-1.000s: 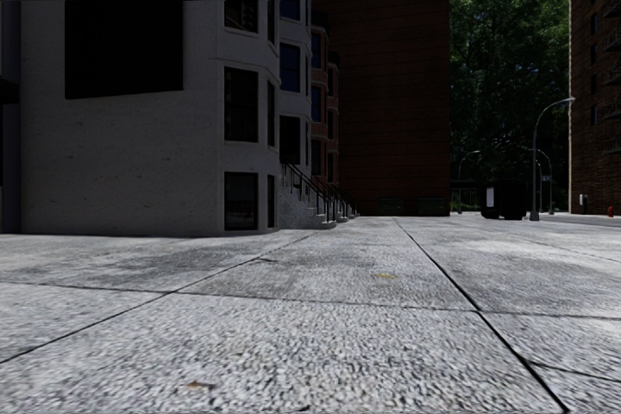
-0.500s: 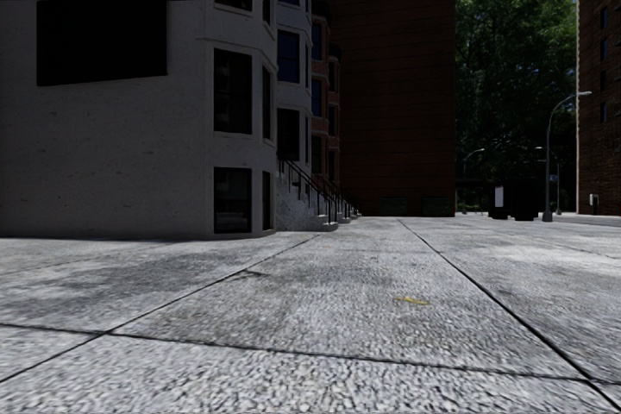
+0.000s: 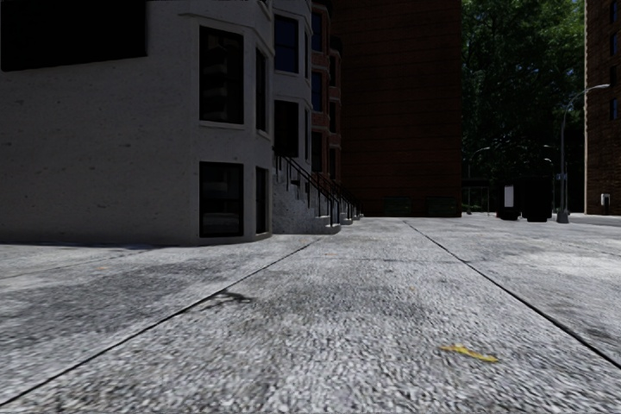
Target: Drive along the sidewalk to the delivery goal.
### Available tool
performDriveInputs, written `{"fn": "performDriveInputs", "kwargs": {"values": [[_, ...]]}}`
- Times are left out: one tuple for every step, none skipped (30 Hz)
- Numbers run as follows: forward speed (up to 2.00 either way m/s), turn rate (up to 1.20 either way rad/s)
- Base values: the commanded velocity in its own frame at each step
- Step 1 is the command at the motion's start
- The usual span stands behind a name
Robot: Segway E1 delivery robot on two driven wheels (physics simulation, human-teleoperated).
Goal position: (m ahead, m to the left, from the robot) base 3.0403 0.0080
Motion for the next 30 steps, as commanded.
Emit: {"fn": "performDriveInputs", "kwargs": {"values": [[2.0,0.0],[2.0,0.0],[2.0,0.0],[2.0,0.0],[2.0,0.0],[2.0,0.0],[2.0,0.0],[2.0,0.0],[2.0,0.0],[2.0,0.0],[2.0,0.0],[2.0,0.0],[2.0,0.0],[2.0,0.0],[2.0,0.0],[2.0,0.0],[2.0,0.0],[2.0,0.0],[2.0,0.0],[2.0,0.0],[2.0,0.0],[2.0,0.0],[2.0,0.0],[2.0,0.0],[2.0,0.0],[2.0,0.0],[2.0,0.0],[2.0,0.0],[2.0,0.0],[2.0,0.0]]}}
